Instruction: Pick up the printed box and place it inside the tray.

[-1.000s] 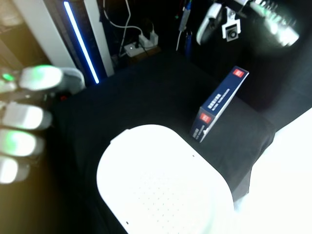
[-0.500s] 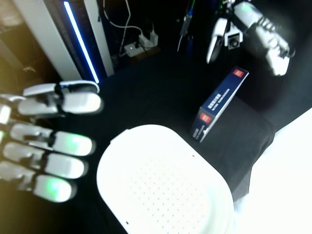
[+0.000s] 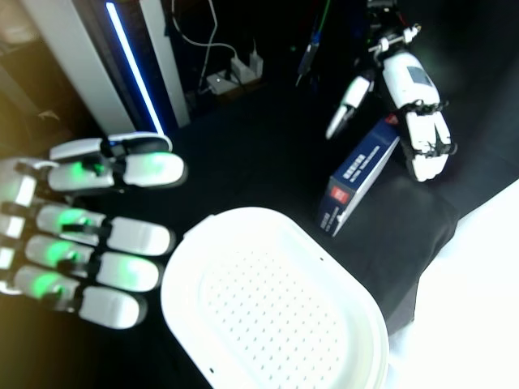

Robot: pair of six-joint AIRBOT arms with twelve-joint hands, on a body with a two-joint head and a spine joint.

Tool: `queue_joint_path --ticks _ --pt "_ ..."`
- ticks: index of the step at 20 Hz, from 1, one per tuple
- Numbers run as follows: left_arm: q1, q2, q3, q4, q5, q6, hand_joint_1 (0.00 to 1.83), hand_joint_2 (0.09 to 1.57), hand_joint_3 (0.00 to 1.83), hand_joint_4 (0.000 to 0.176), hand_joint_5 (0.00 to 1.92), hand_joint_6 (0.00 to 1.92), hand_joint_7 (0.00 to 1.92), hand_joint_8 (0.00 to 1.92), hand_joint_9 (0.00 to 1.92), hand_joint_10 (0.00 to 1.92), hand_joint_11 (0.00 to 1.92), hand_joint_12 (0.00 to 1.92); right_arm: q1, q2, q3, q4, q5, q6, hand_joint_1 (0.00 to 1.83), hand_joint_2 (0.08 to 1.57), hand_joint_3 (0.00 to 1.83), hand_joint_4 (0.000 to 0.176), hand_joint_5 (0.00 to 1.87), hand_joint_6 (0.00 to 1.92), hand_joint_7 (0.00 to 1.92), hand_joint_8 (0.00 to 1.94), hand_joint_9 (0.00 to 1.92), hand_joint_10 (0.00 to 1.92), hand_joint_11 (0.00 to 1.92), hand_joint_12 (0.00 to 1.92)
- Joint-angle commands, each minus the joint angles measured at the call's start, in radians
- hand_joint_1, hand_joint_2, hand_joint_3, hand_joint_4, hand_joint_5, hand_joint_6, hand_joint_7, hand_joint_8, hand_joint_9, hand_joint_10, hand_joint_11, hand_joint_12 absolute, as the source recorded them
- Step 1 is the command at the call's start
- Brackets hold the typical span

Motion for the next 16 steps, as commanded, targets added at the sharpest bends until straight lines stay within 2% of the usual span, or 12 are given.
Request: queue_joint_path --ticks 1,2,3,4,5,6,8,10,11,13,14,16 --pt "-0.012 -0.005 0.005 0.005 -0.107 -0.002 1.09 0.99 0.01 0.0 0.71 0.06 0.91 0.11 0.93 0.19 0.51 1.22 0.02 0.001 0.005 0.018 0.111 0.006 0.56 0.78 0.01 0.154 0.0 0.0 0.03 0.01 0.02 0.01 0.02 0.02" --pt "-0.012 -0.013 0.005 0.007 -0.121 -0.002 1.23 1.08 0.01 0.0 0.88 0.73 1.06 0.8 1.1 0.35 0.71 1.33 0.021 -0.001 0.006 0.018 0.111 0.006 0.57 0.78 0.01 0.155 0.0 0.0 0.04 0.01 0.02 0.01 0.02 0.03" --pt "-0.012 -0.018 0.006 0.007 -0.126 -0.004 1.27 1.09 0.01 0.0 1.01 0.67 1.05 1.05 1.12 0.67 0.83 1.42 0.022 -0.004 0.006 0.018 0.111 0.006 0.58 0.78 0.01 0.151 0.0 0.0 0.05 0.01 0.02 0.01 0.01 0.03" --pt "-0.012 -0.024 0.008 0.007 -0.129 -0.007 1.27 1.08 0.0 0.0 1.06 0.63 1.07 1.06 1.08 0.77 0.8 1.42 0.024 -0.008 0.007 0.018 0.111 0.006 0.58 0.8 0.02 0.143 0.0 0.0 0.04 0.01 0.01 0.0 0.0 0.0" --pt "-0.014 -0.031 0.014 0.007 -0.136 -0.014 1.27 1.11 0.0 0.0 0.99 0.7 1.02 1.19 1.09 1.1 0.94 1.57 0.027 -0.016 0.011 0.018 0.111 0.006 0.56 0.81 0.02 0.144 0.0 0.0 0.04 0.0 0.0 0.0 0.0 0.0" --pt "-0.017 -0.034 0.017 0.007 -0.138 -0.019 1.27 1.11 0.0 0.0 0.99 0.7 1.02 1.19 1.09 1.1 0.94 1.57 0.028 -0.021 0.013 0.018 0.111 0.006 0.56 0.81 0.02 0.144 0.0 0.0 0.04 0.0 0.0 0.0 0.0 0.0" --pt "-0.03 -0.041 0.027 0.009 -0.145 -0.031 1.18 1.09 0.0 0.0 1.03 0.87 1.06 1.12 1.09 1.42 1.0 1.78 0.031 -0.034 0.022 0.018 0.111 0.007 0.61 0.8 0.01 0.13 0.0 0.0 0.04 0.0 0.0 0.0 0.0 0.0" --pt "-0.058 -0.041 0.028 0.028 -0.166 -0.034 1.17 1.09 0.0 0.0 1.03 0.88 1.02 1.52 1.08 1.86 1.1 1.92 0.034 -0.046 0.03 0.02 0.108 0.016 0.65 0.75 0.0 0.151 0.0 0.0 0.07 0.01 0.0 0.0 0.03 0.01" --pt "-0.083 -0.039 0.028 0.041 -0.17 -0.034 1.17 1.09 0.0 0.0 1.02 0.9 0.98 1.41 1.02 1.74 1.02 1.92 0.036 -0.047 0.034 0.02 0.108 0.023 0.72 0.71 0.0 0.161 0.0 0.0 0.06 0.01 0.0 0.0 0.03 0.01" --pt "-0.145 -0.032 0.023 0.083 -0.166 -0.034 1.17 1.09 0.0 0.0 1.03 0.88 1.02 1.5 1.07 1.81 1.05 1.92 0.045 -0.059 0.046 0.02 0.108 0.027 0.68 0.7 0.0 0.174 0.03 0.01 0.06 0.0 0.0 0.0 0.05 0.03" --pt "-0.176 -0.026 0.016 0.106 -0.164 -0.034 1.17 1.08 0.0 0.0 1.06 0.84 0.99 1.49 0.97 1.81 0.9 1.92 0.047 -0.066 0.053 0.02 0.107 0.029 0.65 0.7 0.0 0.176 0.04 0.01 0.07 0.01 0.01 0.0 0.12 0.06" --pt "-0.238 -0.016 -0.004 0.154 -0.171 -0.034 1.17 1.08 0.0 0.0 1.04 0.86 1.02 1.37 1.04 1.69 0.95 1.92 0.058 -0.083 0.071 0.019 0.099 0.041 0.64 0.7 0.0 0.176 0.02 0.0 0.04 0.0 0.0 0.0 0.11 0.07"
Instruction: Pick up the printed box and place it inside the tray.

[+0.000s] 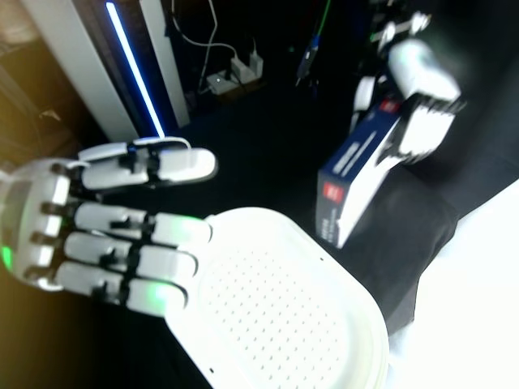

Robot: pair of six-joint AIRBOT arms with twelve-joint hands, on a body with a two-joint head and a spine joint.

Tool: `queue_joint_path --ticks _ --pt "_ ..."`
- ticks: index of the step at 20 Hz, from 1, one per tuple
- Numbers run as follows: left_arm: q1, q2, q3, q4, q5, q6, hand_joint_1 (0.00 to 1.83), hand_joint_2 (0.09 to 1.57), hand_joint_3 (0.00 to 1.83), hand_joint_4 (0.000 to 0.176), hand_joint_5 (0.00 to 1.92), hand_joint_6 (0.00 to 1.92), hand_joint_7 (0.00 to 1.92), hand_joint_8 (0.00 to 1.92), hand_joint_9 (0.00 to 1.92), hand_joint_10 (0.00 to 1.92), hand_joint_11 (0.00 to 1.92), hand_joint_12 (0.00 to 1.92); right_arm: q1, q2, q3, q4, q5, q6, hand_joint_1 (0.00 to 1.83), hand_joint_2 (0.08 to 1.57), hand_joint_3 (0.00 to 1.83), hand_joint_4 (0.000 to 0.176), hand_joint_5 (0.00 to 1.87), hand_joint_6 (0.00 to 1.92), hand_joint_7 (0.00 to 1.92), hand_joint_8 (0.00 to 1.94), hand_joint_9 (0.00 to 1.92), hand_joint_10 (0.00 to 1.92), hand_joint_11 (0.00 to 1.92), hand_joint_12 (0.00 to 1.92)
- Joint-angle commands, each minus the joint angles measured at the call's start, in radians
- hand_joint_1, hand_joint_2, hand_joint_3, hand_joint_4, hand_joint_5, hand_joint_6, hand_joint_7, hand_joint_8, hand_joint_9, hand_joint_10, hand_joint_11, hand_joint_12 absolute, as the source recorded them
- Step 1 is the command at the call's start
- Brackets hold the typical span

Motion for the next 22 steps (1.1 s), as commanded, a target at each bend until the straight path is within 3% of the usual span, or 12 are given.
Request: queue_joint_path --ticks 1,3,7,10,11,12,14,18,19,20,21,22 --pt "-0.025 0.013 -0.009 0.006 -0.132 -0.005 1.17 1.08 0.0 0.0 1.05 0.86 1.03 1.42 1.09 1.73 1.04 1.92 0.021 -0.001 0.007 0.009 0.101 0.014 0.66 0.68 0.0 0.176 0.01 0.0 0.04 0.0 0.0 0.0 0.06 0.05" --pt "-0.05 0.025 -0.039 0.033 -0.171 -0.005 1.17 1.09 0.0 0.0 1.02 0.9 1.01 1.37 1.09 1.68 1.06 1.92 0.039 -0.018 0.021 -0.001 0.078 0.014 0.65 0.65 0.0 0.176 0.0 0.0 0.06 0.01 0.01 0.0 0.04 0.04" --pt "-0.067 0.021 -0.084 0.071 -0.232 -0.004 1.18 1.09 0.0 0.0 1.03 0.88 1.21 1.22 1.28 1.5 1.17 1.82 0.083 -0.045 0.033 -0.018 0.052 0.015 0.71 0.67 0.0 0.176 0.0 0.0 0.07 0.0 0.0 0.0 0.03 0.06" --pt "-0.063 -0.032 -0.073 0.07 -0.246 -0.005 1.18 1.08 0.0 0.0 1.04 0.86 1.2 1.14 1.28 1.44 1.21 1.76 0.125 -0.071 0.049 -0.028 0.024 0.021 0.66 0.69 0.0 0.176 0.0 0.0 0.08 0.01 0.02 0.01 0.05 0.07" --pt "-0.054 -0.06 -0.062 0.071 -0.249 -0.005 1.18 1.08 0.0 0.0 1.05 0.85 1.15 1.1 1.21 1.43 1.11 1.73 0.14 -0.091 0.064 -0.028 0.011 0.028 0.6 0.72 0.0 0.169 0.0 0.0 0.08 0.0 0.07 0.0 0.0 0.38" --pt "-0.053 -0.063 -0.061 0.071 -0.25 -0.005 1.25 1.11 0.0 0.0 0.97 0.74 1.05 1.18 1.17 1.36 1.06 1.7 0.143 -0.093 0.065 -0.028 0.008 0.028 0.6 0.74 0.0 0.175 0.0 0.0 0.09 0.0 0.09 0.01 0.0 0.4" --pt "-0.043 -0.08 -0.055 0.07 -0.255 -0.005 1.19 1.08 0.0 0.0 1.05 0.84 1.17 1.16 1.25 1.45 1.14 1.78 0.164 -0.109 0.074 -0.031 -0.003 0.028 0.61 0.75 0.01 0.176 0.0 0.0 0.08 0.0 0.11 0.02 0.0 0.4" --pt "-0.033 -0.107 -0.046 0.068 -0.264 -0.01 1.18 1.09 0.0 0.0 1.03 0.89 1.12 1.08 1.21 1.37 1.1 1.75 0.181 -0.12 0.074 -0.032 -0.003 0.028 0.62 0.76 0.0 0.176 0.0 0.0 0.09 0.0 0.12 0.01 0.0 0.32" --pt "-0.031 -0.109 -0.045 0.067 -0.267 -0.013 1.24 1.13 0.0 0.0 0.95 0.78 1.01 1.24 1.14 1.39 1.03 1.79 0.182 -0.122 0.074 -0.032 -0.003 0.028 0.63 0.73 0.0 0.176 0.0 0.0 0.16 0.01 0.13 0.01 0.0 0.29" --pt "-0.029 -0.113 -0.044 0.065 -0.274 -0.018 1.26 1.14 0.0 0.0 0.92 0.79 0.97 1.29 1.14 1.4 1.04 1.78 0.184 -0.126 0.076 -0.031 -0.003 0.028 0.67 0.72 0.0 0.142 0.0 0.0 0.3 0.0 0.23 0.01 0.0 0.44" --pt "-0.029 -0.115 -0.045 0.065 -0.279 -0.019 1.26 1.14 0.0 0.0 0.92 0.77 0.97 1.28 1.15 1.39 1.05 1.75 0.186 -0.129 0.076 -0.031 -0.002 0.028 0.78 0.78 0.01 0.078 0.11 0.02 0.59 0.03 0.54 0.04 0.1 0.87" --pt "-0.029 -0.119 -0.045 0.062 -0.284 -0.019 1.19 1.1 0.0 0.0 1.0 0.88 1.01 1.21 1.12 1.45 1.05 1.82 0.189 -0.133 0.077 -0.031 -0.002 0.028 0.9 0.86 0.02 0.024 0.26 0.02 0.8 0.04 0.75 0.06 0.27 0.96"
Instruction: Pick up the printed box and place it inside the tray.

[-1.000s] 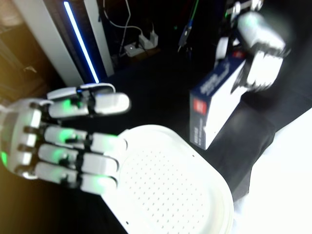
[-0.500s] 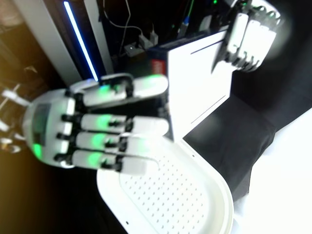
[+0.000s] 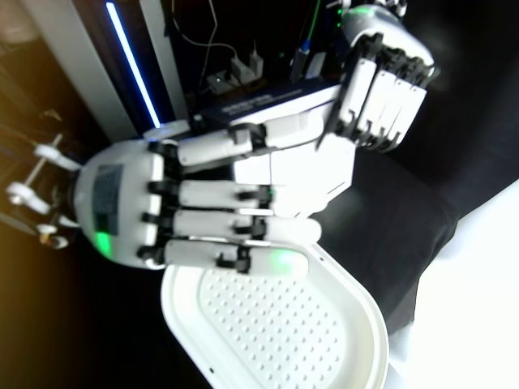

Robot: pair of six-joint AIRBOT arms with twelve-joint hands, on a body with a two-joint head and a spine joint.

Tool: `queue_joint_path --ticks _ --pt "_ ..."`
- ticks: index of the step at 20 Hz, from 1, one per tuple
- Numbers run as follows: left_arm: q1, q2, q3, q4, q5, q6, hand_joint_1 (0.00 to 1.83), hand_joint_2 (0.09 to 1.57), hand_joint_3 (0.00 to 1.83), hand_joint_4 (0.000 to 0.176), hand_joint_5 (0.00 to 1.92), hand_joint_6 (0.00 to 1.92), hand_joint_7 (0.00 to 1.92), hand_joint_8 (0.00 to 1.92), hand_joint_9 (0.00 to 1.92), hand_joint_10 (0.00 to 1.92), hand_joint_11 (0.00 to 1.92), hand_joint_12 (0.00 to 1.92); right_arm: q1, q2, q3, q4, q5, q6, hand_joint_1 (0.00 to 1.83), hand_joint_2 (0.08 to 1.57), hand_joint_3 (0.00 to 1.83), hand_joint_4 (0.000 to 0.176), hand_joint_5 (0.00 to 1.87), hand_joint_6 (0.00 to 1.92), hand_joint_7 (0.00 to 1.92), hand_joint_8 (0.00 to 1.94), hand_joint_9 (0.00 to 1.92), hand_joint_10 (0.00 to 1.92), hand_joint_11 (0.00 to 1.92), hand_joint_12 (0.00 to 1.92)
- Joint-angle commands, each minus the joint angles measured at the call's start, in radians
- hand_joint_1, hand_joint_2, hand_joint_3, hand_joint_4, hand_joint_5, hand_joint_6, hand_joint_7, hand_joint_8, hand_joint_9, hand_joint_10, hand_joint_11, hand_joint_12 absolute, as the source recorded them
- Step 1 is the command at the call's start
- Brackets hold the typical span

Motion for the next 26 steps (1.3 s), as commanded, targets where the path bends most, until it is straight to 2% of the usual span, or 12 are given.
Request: queue_joint_path --ticks 1,4,6,7,8,10,12,17,21,23,25,26 --pt "-0.008 -0.001 -0.001 -0.016 -0.149 -0.01 1.25 1.11 0.0 0.0 0.98 0.94 1.0 1.08 1.12 1.49 1.04 1.83 0.016 0.001 0.005 0.009 0.112 0.006 1.09 0.96 0.02 0.0 0.58 0.05 1.12 0.06 1.17 0.11 0.79 0.91" --pt "0.001 -0.008 -0.002 -0.024 -0.167 -0.017 1.26 1.13 0.0 0.0 0.96 0.7 0.96 1.29 1.06 1.33 0.92 1.72 0.022 -0.008 0.007 0.009 0.113 0.006 1.29 1.03 0.0 0.0 1.06 0.72 1.29 0.63 1.52 0.13 1.11 1.0" --pt "0.011 -0.013 -0.002 -0.024 -0.17 -0.019 1.26 1.14 0.0 0.0 0.96 0.7 0.96 1.3 1.06 1.31 0.91 1.68 0.022 -0.008 0.007 0.008 0.114 0.006 1.29 1.04 0.0 0.0 1.04 0.76 1.29 0.64 1.52 0.15 1.09 1.08" --pt "0.017 -0.015 -0.003 -0.023 -0.176 -0.02 1.23 1.15 0.0 0.0 0.87 1.0 0.97 1.15 0.97 0.78 0.82 1.32 0.022 -0.008 0.006 0.008 0.114 0.006 1.29 1.04 0.0 0.0 1.05 0.72 1.26 0.71 1.46 0.32 1.05 1.18" --pt "0.019 -0.016 -0.003 -0.021 -0.183 -0.02 1.23 1.15 0.0 0.0 0.87 1.0 0.97 1.15 0.97 0.78 0.82 1.32 0.022 -0.008 0.006 0.009 0.116 0.006 1.29 1.04 0.0 0.0 1.05 0.72 1.26 0.71 1.46 0.32 1.05 1.18" --pt "0.024 -0.014 -0.003 -0.017 -0.193 -0.031 0.29 1.22 0.0 0.0 0.37 0.03 0.4 0.03 0.51 0.05 0.13 1.05 0.022 -0.008 0.006 0.011 0.141 0.006 1.2 1.06 0.0 0.0 1.07 0.79 1.27 0.69 1.35 0.79 1.12 1.39" --pt "0.027 -0.004 -0.003 -0.011 -0.199 -0.047 0.16 1.23 0.0 0.004 0.28 0.01 0.28 0.01 0.38 0.01 0.03 0.96 0.022 -0.004 0.002 0.011 0.145 0.006 1.19 1.05 0.0 0.0 1.11 0.76 1.34 0.56 1.35 0.83 1.12 1.39" --pt "0.087 0.062 -0.026 -0.025 -0.316 -0.117 0.0 1.26 0.0 0.157 0.0 0.0 0.0 0.0 0.0 0.0 0.02 0.04 0.022 0.049 0.002 -0.006 0.144 0.006 1.28 1.05 0.0 0.0 1.02 0.79 1.22 0.77 1.22 0.98 1.03 1.47" --pt "0.156 0.112 -0.067 -0.079 -0.433 -0.117 0.01 1.28 0.01 0.139 0.01 0.0 0.0 0.0 0.0 0.0 0.0 0.0 0.022 0.083 0.002 -0.007 0.143 0.004 1.26 1.09 0.0 0.0 0.98 0.82 1.1 1.07 1.09 1.39 0.98 1.77" --pt "0.19 0.134 -0.089 -0.097 -0.486 -0.117 0.11 1.24 0.0 0.137 0.04 0.01 0.0 0.0 0.0 0.0 0.0 0.0 0.022 0.1 0.002 -0.011 0.143 -0.009 1.27 1.08 0.0 0.0 0.93 1.01 1.17 0.83 1.15 1.13 1.06 1.51" --pt "0.228 0.149 -0.103 -0.113 -0.531 -0.117 0.14 1.17 0.0 0.102 0.06 0.01 0.01 0.0 0.0 0.0 0.0 0.0 0.022 0.115 -0.004 -0.015 0.141 -0.048 1.26 1.09 0.0 0.0 0.89 1.09 1.15 0.85 1.17 1.1 1.09 1.48" --pt "0.246 0.152 -0.107 -0.12 -0.549 -0.117 0.15 1.23 0.0 0.042 0.14 0.02 0.04 0.0 0.0 0.0 0.0 0.0 0.022 0.123 -0.011 -0.015 0.139 -0.076 1.25 1.1 0.0 0.0 0.9 1.11 1.13 0.88 1.13 1.17 1.04 1.53"
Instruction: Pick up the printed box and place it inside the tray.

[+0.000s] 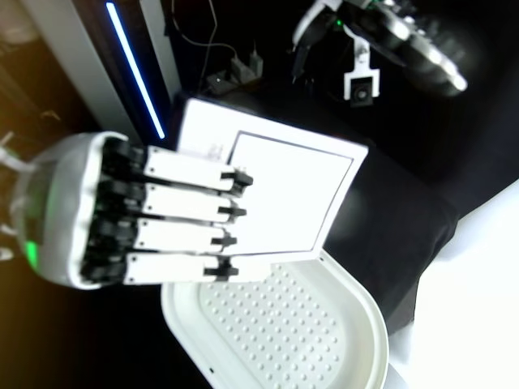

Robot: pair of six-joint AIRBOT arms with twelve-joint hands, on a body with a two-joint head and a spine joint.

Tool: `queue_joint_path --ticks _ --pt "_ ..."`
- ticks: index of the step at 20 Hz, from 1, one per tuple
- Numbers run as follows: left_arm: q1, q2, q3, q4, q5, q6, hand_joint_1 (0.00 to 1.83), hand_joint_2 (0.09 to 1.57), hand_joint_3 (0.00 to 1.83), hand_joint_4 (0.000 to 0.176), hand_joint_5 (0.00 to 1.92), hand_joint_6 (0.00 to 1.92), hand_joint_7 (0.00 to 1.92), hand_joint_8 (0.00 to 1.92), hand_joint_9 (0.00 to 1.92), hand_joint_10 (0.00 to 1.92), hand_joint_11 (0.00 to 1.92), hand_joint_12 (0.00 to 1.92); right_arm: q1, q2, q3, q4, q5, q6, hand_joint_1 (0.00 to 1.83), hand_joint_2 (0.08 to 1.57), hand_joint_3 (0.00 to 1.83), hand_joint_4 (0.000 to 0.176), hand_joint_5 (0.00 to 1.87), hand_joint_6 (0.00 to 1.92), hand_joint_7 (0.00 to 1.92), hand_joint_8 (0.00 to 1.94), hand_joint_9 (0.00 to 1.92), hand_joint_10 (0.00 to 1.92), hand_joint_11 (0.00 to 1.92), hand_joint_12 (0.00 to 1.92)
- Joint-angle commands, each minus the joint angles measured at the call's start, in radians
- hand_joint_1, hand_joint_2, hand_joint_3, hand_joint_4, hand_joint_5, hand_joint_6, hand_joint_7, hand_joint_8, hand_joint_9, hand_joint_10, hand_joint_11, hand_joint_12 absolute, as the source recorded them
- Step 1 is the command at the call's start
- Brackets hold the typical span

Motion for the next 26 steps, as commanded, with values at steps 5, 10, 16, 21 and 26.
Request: queue_joint_path --ticks 5,10,16,21,26 --pt "0.039 0.015 -0.012 -0.056 -0.177 -0.004 0.18 1.14 0.0 0.009 0.13 0.0 0.03 0.0 0.02 0.0 0.0 0.0 0.027 0.051 -0.048 0.026 0.102 -0.123 1.27 1.08 0.0 0.0 0.97 0.99 1.16 0.88 1.21 1.22 1.12 1.5" --pt "0.116 0.017 -0.021 -0.116 -0.261 -0.006 0.17 1.2 0.0 0.061 0.28 0.03 0.13 0.01 0.02 0.0 0.0 0.0 0.05 0.055 -0.048 0.026 0.097 -0.155 1.18 1.08 0.0 0.0 1.03 0.97 1.02 1.75 1.1 1.87 1.16 1.91" --pt "0.136 0.019 -0.029 -0.122 -0.285 -0.007 0.2 1.25 0.0 0.046 0.33 0.01 0.1 0.01 0.02 0.0 0.0 0.0 0.114 0.059 -0.09 0.028 -0.029 -0.389 1.29 1.05 0.0 0.0 1.01 0.87 1.2 0.85 1.18 1.28 1.09 1.53" --pt "0.142 0.019 -0.033 -0.123 -0.285 -0.007 0.28 1.18 0.0 0.042 0.42 0.01 0.18 0.01 0.05 0.01 0.0 0.0 0.115 0.06 -0.086 0.027 -0.043 -0.398 1.39 1.07 0.0 0.0 0.92 1.04 1.08 0.96 1.03 0.98 0.93 1.44" --pt "0.154 0.016 -0.033 -0.127 -0.288 -0.007 0.19 1.22 0.0 0.0 0.27 0.0 0.13 0.0 0.02 0.0 0.0 0.0 0.115 0.06 -0.076 0.027 -0.077 -0.415 1.4 1.06 0.0 0.0 0.96 0.92 1.1 0.94 1.07 0.95 0.96 1.39"
